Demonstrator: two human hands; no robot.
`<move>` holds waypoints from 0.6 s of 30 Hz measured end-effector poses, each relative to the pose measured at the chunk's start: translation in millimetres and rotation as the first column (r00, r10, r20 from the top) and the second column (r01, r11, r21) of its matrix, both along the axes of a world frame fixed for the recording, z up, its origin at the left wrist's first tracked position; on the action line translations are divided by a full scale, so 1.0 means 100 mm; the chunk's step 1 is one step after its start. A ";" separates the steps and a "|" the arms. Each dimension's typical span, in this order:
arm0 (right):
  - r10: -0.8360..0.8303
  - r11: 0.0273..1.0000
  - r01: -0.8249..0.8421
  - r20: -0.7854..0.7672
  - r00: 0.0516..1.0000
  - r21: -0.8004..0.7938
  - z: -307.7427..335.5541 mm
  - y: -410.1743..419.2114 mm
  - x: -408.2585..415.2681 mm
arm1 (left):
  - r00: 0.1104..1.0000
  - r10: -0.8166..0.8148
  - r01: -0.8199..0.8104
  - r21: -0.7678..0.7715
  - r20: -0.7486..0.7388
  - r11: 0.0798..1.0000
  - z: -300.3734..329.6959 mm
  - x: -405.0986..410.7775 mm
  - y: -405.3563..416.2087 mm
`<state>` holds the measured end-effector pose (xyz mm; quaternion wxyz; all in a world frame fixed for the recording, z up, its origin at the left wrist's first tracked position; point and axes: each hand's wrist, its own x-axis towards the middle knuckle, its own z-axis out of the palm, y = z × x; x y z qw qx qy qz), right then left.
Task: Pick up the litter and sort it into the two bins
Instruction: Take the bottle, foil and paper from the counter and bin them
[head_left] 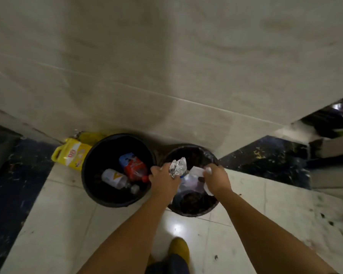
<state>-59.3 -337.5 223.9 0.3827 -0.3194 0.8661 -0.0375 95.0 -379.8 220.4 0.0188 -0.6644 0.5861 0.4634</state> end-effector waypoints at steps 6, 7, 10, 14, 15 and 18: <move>-0.104 0.986 0.111 0.065 0.992 -0.125 -1.06 0.27 -0.07 | 0.998 0.061 -0.060 0.092 -0.009 0.994 -1.10 -0.52 0.14; -0.131 0.981 0.143 0.093 0.987 -0.132 -1.25 0.27 -0.06 | 0.997 0.079 -0.076 0.107 -0.018 0.991 -1.30 -0.55 0.15; -0.163 0.970 0.187 0.160 0.974 -0.152 -1.66 0.24 -0.03 | 0.993 0.112 -0.106 0.133 -0.042 0.986 -1.80 -0.55 0.10; -0.112 0.983 0.132 0.151 0.982 -0.127 -1.92 0.24 -0.08 | 0.999 0.028 -0.020 0.180 -0.043 0.983 -2.16 -0.58 -0.04; -0.113 0.983 0.133 0.151 0.982 -0.126 -1.91 0.24 -0.10 | 0.999 0.007 0.001 0.187 -0.040 0.982 -2.16 -0.59 -0.07; -0.125 0.982 0.144 0.156 0.980 -0.122 -1.58 0.31 -0.14 | 0.997 0.051 -0.036 0.228 -0.060 0.973 -1.84 -0.56 -0.08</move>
